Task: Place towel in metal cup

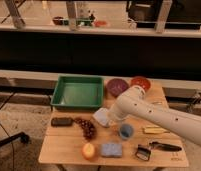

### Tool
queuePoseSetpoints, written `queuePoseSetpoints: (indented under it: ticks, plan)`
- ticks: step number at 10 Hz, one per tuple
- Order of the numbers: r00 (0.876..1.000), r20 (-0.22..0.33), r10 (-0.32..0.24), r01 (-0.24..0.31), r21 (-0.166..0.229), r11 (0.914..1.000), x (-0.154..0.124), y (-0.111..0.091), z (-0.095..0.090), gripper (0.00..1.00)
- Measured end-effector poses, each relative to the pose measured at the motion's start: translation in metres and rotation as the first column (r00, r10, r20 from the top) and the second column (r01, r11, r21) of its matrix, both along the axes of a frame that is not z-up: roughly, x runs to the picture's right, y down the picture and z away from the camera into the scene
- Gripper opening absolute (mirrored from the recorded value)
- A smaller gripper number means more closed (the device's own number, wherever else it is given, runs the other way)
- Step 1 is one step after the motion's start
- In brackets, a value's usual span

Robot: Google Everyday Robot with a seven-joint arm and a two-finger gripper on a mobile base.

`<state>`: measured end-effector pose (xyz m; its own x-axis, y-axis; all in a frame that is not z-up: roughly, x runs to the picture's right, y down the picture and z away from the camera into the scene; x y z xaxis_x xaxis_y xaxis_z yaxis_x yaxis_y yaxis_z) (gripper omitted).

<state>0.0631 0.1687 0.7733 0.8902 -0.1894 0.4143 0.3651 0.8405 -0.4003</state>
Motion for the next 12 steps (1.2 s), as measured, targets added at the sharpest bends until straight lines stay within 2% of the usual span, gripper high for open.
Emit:
queuePoseSetpoints:
  ticks: [4,12]
  plan:
    - [1.000,-0.001,0.001,-0.001,0.000,1.0000,0.0007,0.0000,-0.0001,0.78]
    - [1.000,0.000,0.001,-0.001,0.000,1.0000,0.0003,0.0002,0.0001,0.80]
